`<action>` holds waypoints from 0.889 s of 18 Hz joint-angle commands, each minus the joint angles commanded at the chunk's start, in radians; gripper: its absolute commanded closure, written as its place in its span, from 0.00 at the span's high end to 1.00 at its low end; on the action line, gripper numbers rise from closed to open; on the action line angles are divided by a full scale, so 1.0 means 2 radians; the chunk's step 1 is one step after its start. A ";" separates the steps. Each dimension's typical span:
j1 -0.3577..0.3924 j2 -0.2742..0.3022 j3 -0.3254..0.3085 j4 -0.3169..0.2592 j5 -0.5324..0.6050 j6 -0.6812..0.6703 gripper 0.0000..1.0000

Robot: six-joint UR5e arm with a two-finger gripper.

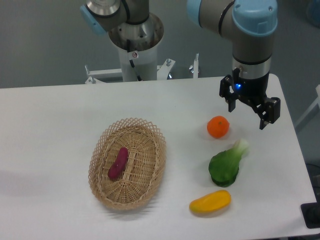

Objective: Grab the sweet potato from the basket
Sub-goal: 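Move the open gripper over the wicker basket toward the sweet potato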

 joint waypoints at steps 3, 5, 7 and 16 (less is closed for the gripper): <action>0.000 0.001 0.004 -0.002 0.003 -0.001 1.00; 0.002 0.002 0.000 -0.004 0.003 -0.002 1.00; 0.001 0.007 -0.011 -0.002 0.000 -0.002 1.00; -0.006 0.029 -0.052 0.000 -0.050 -0.152 1.00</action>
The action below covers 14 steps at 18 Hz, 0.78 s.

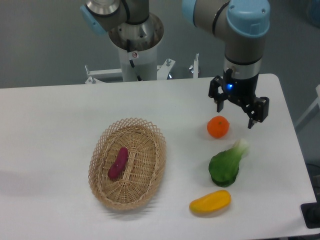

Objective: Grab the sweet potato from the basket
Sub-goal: 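Move the open gripper over the wicker basket toward the sweet potato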

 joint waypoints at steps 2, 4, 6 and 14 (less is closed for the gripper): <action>-0.008 0.003 -0.001 0.000 -0.021 -0.047 1.00; -0.021 0.003 -0.006 -0.002 -0.022 -0.065 1.00; -0.041 0.002 -0.014 0.000 -0.023 -0.072 1.00; -0.119 -0.005 -0.074 0.016 -0.022 -0.147 1.00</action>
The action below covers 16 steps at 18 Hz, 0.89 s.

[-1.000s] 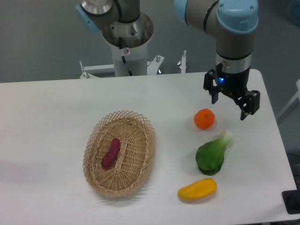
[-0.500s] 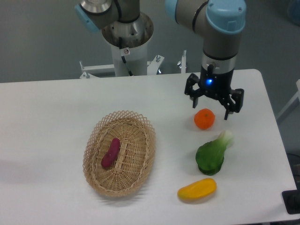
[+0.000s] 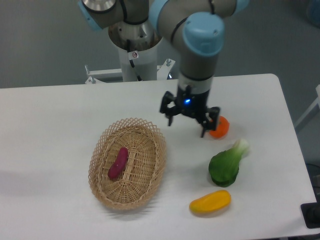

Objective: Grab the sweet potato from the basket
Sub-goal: 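Move the open gripper over the wicker basket toward the sweet potato, then lower the gripper onto the purple sweet potato and close on it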

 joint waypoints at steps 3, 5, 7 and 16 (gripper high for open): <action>-0.031 -0.010 -0.036 0.077 -0.001 -0.039 1.00; -0.058 -0.027 -0.051 0.120 0.001 -0.062 1.00; -0.075 -0.042 -0.051 0.133 0.001 -0.081 1.00; -0.116 -0.087 -0.055 0.137 0.024 -0.112 1.00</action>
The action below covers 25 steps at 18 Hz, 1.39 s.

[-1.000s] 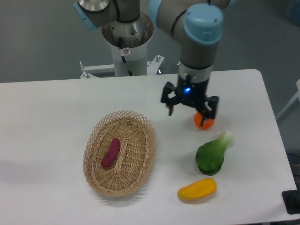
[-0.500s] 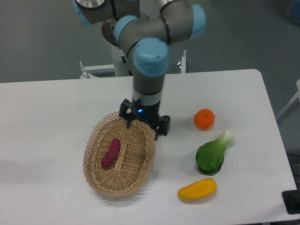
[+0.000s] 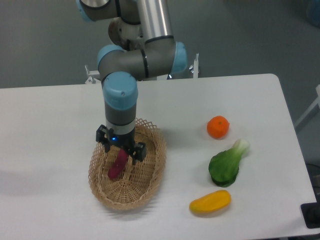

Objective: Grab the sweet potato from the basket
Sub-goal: 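Lower the gripper onto the purple sweet potato and close on it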

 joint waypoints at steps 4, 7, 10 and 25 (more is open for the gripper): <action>-0.014 -0.009 -0.003 0.011 0.020 0.000 1.00; -0.015 -0.012 -0.010 0.022 0.021 0.001 1.00; -0.015 -0.019 -0.013 0.034 0.028 0.001 1.00; -0.016 -0.032 -0.021 0.070 0.035 0.003 0.93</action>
